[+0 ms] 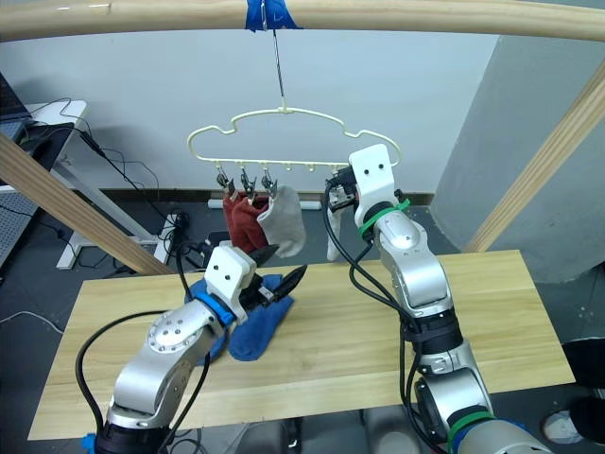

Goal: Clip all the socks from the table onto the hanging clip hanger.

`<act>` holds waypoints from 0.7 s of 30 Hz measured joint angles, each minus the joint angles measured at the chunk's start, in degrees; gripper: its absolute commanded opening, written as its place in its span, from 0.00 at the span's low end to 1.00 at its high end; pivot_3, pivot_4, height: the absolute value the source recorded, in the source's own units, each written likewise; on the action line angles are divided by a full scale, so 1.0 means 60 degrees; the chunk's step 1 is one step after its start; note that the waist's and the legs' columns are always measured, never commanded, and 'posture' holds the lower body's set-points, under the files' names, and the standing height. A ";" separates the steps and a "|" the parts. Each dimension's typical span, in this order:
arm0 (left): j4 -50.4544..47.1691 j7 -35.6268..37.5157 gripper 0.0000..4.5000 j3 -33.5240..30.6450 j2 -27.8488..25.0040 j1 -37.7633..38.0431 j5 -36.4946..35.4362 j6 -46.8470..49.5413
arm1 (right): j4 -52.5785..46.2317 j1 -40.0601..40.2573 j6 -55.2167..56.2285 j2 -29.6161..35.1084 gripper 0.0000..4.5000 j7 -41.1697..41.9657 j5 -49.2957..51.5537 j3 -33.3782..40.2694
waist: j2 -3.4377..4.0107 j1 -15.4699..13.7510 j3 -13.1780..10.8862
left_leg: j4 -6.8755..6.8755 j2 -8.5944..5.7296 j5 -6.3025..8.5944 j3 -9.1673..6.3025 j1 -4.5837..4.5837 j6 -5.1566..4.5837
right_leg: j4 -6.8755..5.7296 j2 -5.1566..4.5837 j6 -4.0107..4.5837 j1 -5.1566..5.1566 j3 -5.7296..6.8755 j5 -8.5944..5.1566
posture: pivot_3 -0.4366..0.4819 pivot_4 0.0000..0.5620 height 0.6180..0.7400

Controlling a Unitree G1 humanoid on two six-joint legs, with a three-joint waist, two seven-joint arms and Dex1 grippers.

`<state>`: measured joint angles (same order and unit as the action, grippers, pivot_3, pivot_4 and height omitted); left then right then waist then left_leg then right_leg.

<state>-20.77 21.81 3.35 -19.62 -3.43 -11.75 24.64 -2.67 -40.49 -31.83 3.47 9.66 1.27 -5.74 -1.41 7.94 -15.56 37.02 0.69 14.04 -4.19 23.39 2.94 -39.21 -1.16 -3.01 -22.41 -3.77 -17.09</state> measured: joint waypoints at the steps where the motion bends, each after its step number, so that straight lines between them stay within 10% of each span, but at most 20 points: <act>1: 0.0303 -0.0194 1.00 -0.0072 0.0057 0.0064 0.0148 -0.0027 | 0.0009 -0.0027 0.0000 0.0017 0.02 0.0005 0.0000 0.0002 | 0.0000 -0.0002 0.0000 | 0.0000 -0.0002 0.0000 0.0002 -0.0005 0.0000 | -0.0005 0.0002 0.0000 0.0001 -0.0001 0.0000 | 0.33 0.45 1.00; 21: 0.5136 -0.0637 1.00 -0.0083 0.0630 -0.1262 0.1115 -0.0315 | 0.0020 -0.0116 -0.0174 0.0039 0.02 0.0077 0.0013 -0.0007 | 0.0000 0.0005 0.0000 | 0.0005 -0.0007 -0.0002 0.0007 -0.0026 -0.0002 | -0.0026 0.0000 0.0000 0.0013 -0.0004 0.0000 | 0.30 0.47 1.00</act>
<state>10.04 17.98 2.85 -15.84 -11.00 -5.06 22.75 -2.55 -41.19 -32.87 3.71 10.13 1.35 -5.78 -1.41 7.97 -15.56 37.05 0.65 14.03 -4.15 23.23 2.93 -39.37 -1.16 -3.01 -22.33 -3.79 -17.09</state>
